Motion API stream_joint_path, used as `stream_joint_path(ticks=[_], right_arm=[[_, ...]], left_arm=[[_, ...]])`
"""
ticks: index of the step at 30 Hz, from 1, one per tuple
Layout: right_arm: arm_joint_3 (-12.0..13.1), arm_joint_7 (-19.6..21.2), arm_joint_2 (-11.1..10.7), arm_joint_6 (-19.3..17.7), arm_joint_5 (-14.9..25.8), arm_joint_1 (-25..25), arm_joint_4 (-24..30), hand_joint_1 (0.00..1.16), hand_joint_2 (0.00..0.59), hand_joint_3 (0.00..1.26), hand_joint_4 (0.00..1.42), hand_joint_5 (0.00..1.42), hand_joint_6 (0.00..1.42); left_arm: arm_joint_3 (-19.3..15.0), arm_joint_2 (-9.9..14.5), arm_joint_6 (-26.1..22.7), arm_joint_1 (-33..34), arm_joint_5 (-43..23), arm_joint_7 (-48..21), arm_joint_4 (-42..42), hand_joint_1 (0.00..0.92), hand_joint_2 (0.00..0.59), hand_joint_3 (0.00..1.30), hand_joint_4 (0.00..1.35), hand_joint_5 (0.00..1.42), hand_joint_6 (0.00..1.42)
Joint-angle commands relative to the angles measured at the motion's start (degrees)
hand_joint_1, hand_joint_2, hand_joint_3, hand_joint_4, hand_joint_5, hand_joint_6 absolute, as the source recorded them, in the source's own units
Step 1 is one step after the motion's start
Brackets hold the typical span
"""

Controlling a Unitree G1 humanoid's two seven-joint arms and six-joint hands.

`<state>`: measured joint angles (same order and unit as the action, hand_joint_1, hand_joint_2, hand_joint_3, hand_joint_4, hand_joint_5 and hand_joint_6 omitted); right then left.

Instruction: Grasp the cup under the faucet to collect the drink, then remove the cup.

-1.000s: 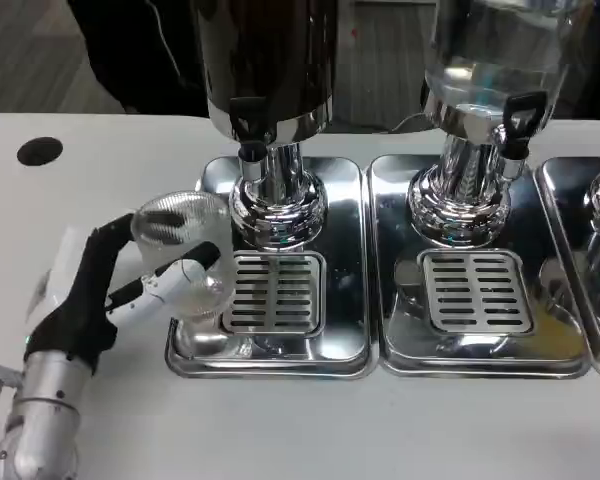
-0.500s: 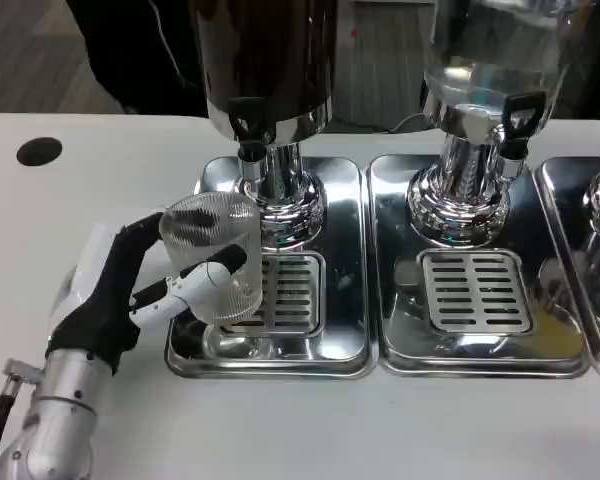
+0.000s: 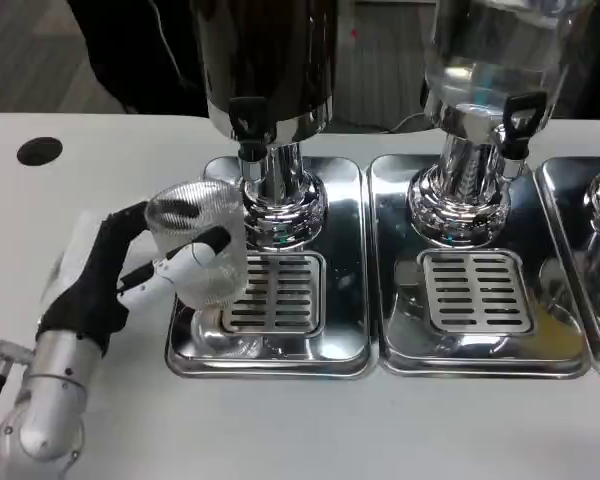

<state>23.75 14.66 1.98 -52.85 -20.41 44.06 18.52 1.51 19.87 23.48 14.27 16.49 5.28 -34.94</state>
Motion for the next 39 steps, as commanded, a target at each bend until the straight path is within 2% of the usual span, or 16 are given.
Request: stream_joint_path(ticks=[1, 13, 25, 39], right_arm=[[0.7, -0.2, 0.3, -1.2, 1.1, 0.6, 0.9, 0.76, 0.517, 0.42, 0.39, 0.31, 0.24], [1.3, -0.7, 0.6, -2.8, 2.3, 1.2, 0.1, 0.76, 0.521, 0.42, 0.39, 0.31, 0.24], [1.1, -1.2, 1.1, -3.1, 2.2, 1.2, -0.2, 0.77, 0.522, 0.42, 0.39, 0.31, 0.24], [1.3, -1.4, 0.9, -3.5, 2.6, 1.1, -0.7, 0.77, 0.518, 0.42, 0.39, 0.32, 0.24]], left_arm=[[1.6, -1.0, 0.2, 2.4, 1.2, 0.8, -1.1, 0.277, 0.202, 0.51, 0.52, 0.28, 0.15], [3.0, -2.8, -0.2, 3.9, 2.8, 2.4, -4.2, 0.277, 0.202, 0.51, 0.52, 0.28, 0.15], [4.0, -2.9, -0.9, 7.9, 3.9, 3.3, -8.3, 0.277, 0.203, 0.52, 0.52, 0.29, 0.17], [6.1, -3.7, -1.1, 8.9, 5.0, 3.5, -9.4, 0.267, 0.210, 0.52, 0.52, 0.29, 0.17]])
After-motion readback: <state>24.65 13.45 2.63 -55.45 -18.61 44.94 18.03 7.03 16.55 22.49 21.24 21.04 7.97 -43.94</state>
